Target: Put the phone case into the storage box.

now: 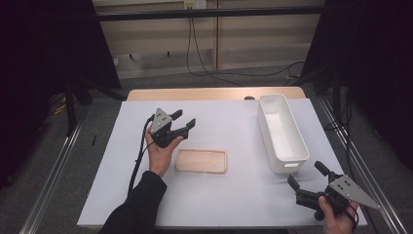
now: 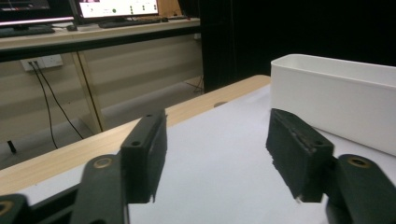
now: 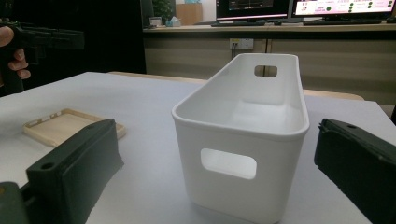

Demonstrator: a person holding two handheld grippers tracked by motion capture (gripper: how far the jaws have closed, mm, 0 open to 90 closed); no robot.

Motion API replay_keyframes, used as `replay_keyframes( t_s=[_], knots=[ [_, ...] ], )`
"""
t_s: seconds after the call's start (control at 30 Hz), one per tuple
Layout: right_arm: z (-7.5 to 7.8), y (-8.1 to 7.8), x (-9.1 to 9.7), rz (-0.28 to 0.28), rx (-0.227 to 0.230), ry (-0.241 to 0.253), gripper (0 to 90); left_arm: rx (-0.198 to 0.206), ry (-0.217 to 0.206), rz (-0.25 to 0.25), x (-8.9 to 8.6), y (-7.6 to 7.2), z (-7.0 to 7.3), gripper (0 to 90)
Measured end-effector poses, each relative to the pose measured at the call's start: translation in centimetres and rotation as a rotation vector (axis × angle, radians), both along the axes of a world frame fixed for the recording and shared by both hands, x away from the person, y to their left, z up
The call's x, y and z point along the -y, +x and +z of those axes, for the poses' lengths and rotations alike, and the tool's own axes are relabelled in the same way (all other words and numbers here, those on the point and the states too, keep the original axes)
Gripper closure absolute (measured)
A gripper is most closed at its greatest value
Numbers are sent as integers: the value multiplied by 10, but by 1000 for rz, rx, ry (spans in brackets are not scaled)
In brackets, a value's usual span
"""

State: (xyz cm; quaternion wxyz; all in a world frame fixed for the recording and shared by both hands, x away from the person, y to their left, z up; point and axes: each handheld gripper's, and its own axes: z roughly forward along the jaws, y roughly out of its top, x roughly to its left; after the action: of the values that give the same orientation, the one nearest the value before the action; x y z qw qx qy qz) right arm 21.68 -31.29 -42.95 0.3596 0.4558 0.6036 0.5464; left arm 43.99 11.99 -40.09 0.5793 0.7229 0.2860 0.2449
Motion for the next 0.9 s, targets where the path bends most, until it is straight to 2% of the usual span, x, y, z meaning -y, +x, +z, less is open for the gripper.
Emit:
replay_keyframes(
  t_s=[0.03,0.07,0.13,0.2,0.23,0.4,0.43,0.47,0.5,0.57,0.67,0.73,0.77,0.8,0.83,0.87,0.9],
  knots=[
    [0,0,0,0,0,-1,0,-14,-3,-4,0,-1,0,439],
    [0,0,1,1,-1,0,0,-32,4,-18,1,-1,1,495],
    [0,0,1,1,-2,1,0,-34,29,-29,2,-2,2,566],
    [0,0,1,2,-2,1,0,-41,30,-36,2,-3,3,590],
    [0,0,0,1,-1,1,0,-55,41,-48,3,-3,3,660],
    [0,0,0,1,-1,1,0,-74,47,-57,1,-2,3,758],
    [0,0,0,1,-1,2,0,-90,62,-38,-2,-1,5,772],
    [0,0,0,1,-1,2,0,-90,62,-38,-2,-1,5,800],
    [0,-1,0,1,-2,1,0,-108,43,-44,-5,0,7,834],
    [0,0,0,1,-2,1,0,-115,49,-39,-7,1,7,886],
    [0,0,0,2,-3,1,0,-134,53,-38,-6,1,7,900],
    [0,-1,0,3,-2,-3,0,-173,79,-32,-6,4,8,900],
    [0,-1,0,1,-2,0,0,-173,79,-32,-6,4,8,900],
    [0,-1,0,1,-2,0,0,-204,75,-39,-8,5,11,900],
    [0,-1,0,1,-3,1,0,-220,82,-38,-9,6,12,900],
    [0,-1,0,1,-3,1,0,-220,82,-38,-9,6,12,900],
    [0,0,0,1,-2,-2,0,-241,80,-34,-10,6,12,900]
  ],
)
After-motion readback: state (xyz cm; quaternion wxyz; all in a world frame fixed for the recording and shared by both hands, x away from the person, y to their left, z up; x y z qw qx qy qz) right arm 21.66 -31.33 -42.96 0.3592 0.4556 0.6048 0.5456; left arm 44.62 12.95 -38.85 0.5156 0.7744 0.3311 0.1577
